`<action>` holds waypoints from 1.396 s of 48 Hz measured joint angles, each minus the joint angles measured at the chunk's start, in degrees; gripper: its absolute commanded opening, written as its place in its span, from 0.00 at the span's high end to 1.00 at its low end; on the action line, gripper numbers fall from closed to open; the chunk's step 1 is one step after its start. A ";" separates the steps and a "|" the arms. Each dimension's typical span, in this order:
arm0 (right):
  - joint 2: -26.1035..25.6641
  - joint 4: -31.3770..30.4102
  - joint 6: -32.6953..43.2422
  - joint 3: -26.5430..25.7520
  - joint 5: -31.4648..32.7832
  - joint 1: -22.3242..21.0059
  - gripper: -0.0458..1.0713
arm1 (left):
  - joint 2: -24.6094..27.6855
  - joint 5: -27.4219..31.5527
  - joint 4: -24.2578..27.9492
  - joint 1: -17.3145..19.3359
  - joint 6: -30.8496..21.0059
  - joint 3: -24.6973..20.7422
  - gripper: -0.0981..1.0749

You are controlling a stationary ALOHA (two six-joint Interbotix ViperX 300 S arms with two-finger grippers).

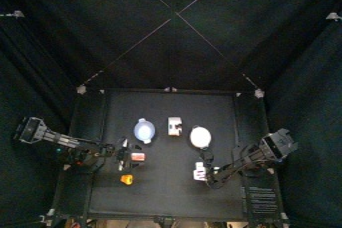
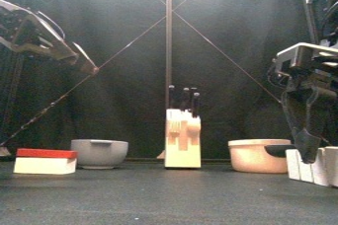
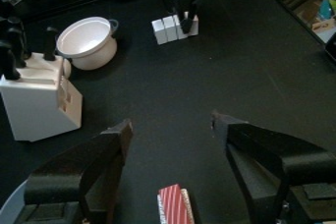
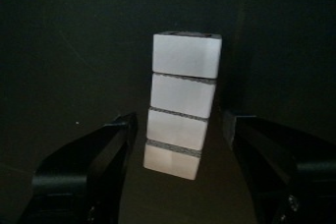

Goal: Grab sushi roll

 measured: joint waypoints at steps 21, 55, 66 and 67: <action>0.00 0.00 0.00 0.00 -0.26 0.00 0.27 | 0.00 -1.14 0.00 0.09 0.00 0.09 0.08; -7.65 -5.62 -0.18 0.35 3.69 0.00 0.36 | 0.00 -1.85 0.00 0.09 -0.18 0.00 0.08; -7.73 -17.58 0.00 -0.09 -0.44 -0.09 0.36 | 0.09 -3.25 -0.09 0.00 -0.53 -0.18 0.08; -7.73 -18.54 0.00 -0.18 -0.79 -0.09 0.36 | 0.09 -3.34 -0.09 -0.09 -0.53 -0.26 0.08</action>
